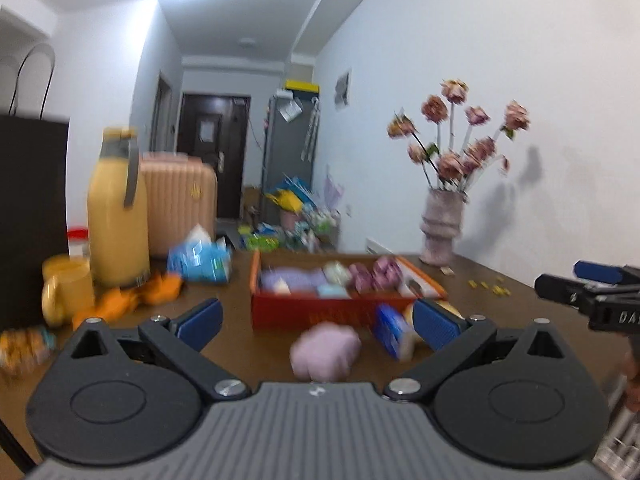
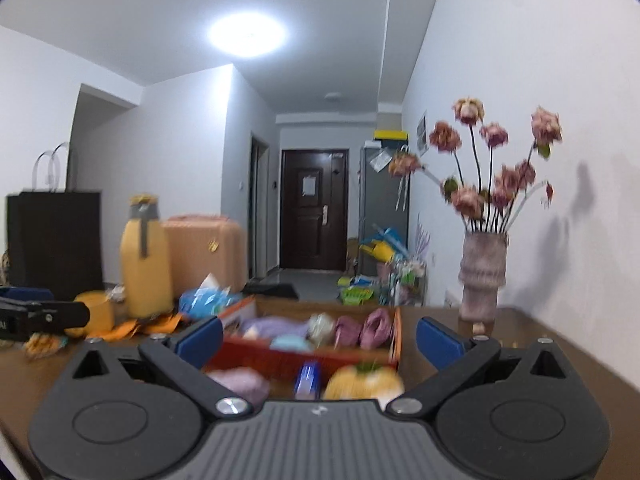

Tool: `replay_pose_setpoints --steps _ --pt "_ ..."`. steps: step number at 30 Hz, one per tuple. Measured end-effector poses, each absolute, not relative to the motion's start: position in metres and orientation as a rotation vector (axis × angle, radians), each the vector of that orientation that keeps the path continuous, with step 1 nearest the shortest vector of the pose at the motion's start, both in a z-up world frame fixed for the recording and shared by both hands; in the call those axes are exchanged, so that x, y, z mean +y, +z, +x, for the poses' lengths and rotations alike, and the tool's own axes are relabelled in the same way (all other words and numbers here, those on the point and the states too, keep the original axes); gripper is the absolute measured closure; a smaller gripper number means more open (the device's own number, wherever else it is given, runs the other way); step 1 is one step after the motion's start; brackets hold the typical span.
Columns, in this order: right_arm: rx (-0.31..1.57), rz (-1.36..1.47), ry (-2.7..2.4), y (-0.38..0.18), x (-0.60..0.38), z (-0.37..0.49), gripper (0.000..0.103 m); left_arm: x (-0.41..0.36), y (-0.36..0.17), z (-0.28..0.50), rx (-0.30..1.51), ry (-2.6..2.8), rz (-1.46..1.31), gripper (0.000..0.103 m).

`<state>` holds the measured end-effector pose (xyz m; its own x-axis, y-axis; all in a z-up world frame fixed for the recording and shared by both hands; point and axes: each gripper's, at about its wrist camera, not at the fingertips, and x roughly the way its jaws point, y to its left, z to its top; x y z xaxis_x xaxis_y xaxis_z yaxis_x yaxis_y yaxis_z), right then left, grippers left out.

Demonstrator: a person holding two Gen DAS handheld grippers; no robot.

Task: Organize soft objects
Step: 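Move the right gripper back toward the remaining soft objects, then grasp the blue juice carton with the right gripper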

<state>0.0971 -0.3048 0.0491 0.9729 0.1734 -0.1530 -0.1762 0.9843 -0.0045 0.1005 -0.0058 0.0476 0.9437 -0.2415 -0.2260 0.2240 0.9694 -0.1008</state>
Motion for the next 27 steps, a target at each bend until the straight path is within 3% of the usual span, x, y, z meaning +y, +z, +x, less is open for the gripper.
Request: replay_pose_setpoints --steps 7,18,27 --pt "0.276 0.052 0.208 0.0 -0.307 0.059 0.0 0.0 0.015 0.074 0.326 -0.245 -0.024 0.0" --pt "0.313 0.099 0.181 -0.014 -0.311 0.106 0.002 -0.024 -0.002 0.133 0.431 -0.242 -0.013 0.0" --pt "0.406 0.084 0.203 -0.014 -0.3 0.203 0.018 -0.038 -0.003 0.212 0.485 -0.229 -0.036 0.0"
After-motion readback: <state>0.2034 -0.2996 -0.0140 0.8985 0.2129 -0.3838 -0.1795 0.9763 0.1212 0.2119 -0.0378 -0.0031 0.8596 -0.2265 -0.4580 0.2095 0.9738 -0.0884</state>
